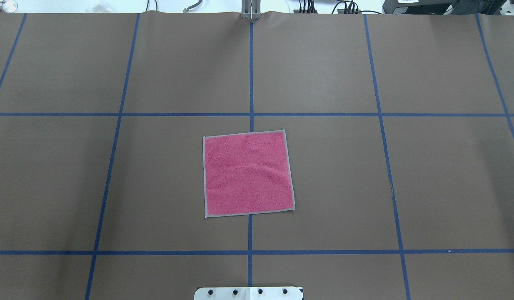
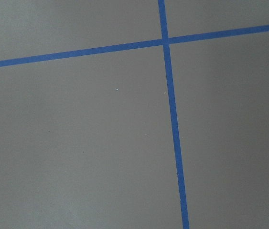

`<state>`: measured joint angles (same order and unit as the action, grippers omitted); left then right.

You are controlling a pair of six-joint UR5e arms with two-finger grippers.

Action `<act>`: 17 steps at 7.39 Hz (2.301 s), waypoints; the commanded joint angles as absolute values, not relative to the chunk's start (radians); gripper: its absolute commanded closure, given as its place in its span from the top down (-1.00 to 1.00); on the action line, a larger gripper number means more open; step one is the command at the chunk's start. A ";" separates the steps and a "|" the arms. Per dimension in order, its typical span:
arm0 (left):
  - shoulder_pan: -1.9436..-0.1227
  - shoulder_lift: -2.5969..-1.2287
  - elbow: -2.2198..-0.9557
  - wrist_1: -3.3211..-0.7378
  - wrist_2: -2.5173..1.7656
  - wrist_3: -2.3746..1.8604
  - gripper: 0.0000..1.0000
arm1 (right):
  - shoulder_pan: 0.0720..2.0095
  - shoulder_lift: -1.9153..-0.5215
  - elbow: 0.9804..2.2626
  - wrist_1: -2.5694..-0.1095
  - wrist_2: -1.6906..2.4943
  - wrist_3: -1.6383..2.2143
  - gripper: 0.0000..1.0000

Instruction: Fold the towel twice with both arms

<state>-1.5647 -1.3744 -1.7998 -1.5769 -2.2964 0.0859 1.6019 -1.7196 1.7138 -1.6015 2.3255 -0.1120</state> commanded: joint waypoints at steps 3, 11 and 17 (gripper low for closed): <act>-1.565 -1.371 -1.847 -1.571 -2.296 0.084 1.00 | 1.601 -1.718 1.727 -1.600 2.329 -0.112 1.00; -1.563 -1.603 -1.838 -1.612 -2.310 0.071 1.00 | 1.601 -1.678 1.727 -1.316 2.319 -0.072 1.00; -1.317 -1.620 -1.876 -1.878 -2.355 -0.219 1.00 | 1.438 -1.663 1.897 -1.312 2.393 0.238 1.00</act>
<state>-1.4174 -1.6186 -1.8727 -1.7850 -2.3523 -0.0768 1.5004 -1.6682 1.8323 -1.3116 2.3880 0.0813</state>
